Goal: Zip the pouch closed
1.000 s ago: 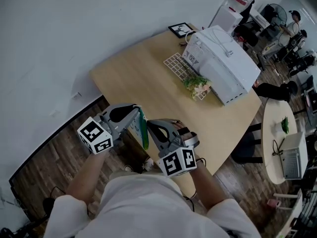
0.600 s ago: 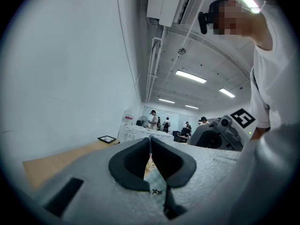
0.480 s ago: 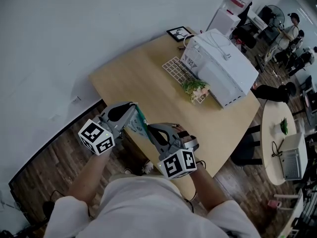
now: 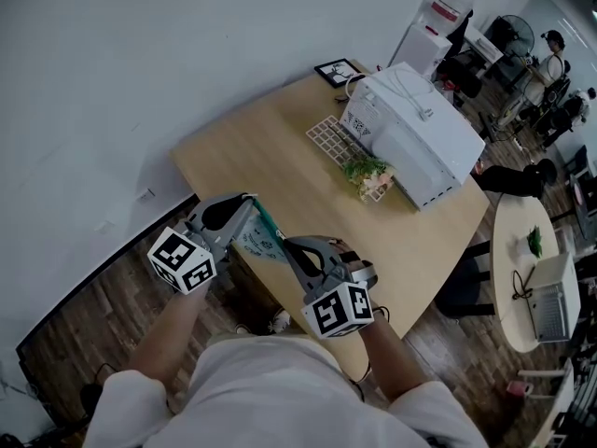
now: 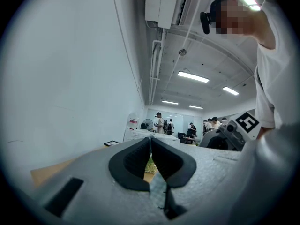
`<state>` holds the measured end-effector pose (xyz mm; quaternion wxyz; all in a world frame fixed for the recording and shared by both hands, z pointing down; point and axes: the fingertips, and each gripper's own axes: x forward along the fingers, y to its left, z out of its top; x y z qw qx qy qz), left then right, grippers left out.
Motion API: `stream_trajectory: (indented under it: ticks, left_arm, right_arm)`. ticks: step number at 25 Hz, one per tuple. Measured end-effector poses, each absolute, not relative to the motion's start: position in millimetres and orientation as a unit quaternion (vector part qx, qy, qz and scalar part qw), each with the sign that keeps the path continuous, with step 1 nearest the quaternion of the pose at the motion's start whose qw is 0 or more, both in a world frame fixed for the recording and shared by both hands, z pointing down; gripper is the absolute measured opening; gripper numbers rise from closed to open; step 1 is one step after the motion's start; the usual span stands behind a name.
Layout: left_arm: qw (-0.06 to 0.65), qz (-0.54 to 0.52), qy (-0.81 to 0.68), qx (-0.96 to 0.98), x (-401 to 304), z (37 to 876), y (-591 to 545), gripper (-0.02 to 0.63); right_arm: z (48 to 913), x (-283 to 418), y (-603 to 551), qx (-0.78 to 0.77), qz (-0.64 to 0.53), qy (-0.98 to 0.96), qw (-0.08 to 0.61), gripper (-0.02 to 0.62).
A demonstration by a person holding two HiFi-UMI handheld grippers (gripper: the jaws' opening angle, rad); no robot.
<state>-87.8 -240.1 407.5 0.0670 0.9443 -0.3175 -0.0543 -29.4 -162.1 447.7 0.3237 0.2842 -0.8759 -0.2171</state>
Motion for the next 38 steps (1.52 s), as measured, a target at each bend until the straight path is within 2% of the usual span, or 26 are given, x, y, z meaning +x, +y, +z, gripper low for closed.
stream_trajectory:
  ticks: [15,38]
  left_arm:
    - [0.05,-0.038,-0.32,0.945,-82,401,-239,0.025]
    - [0.059,-0.038,-0.292,0.954,-23,407,-235,0.025]
  right_arm:
    - [443,-1,-149,0.318,-0.188,-0.876,0.311,0.002]
    - [451,68,-106,0.393,-0.153,-0.847,0.323,0.002]
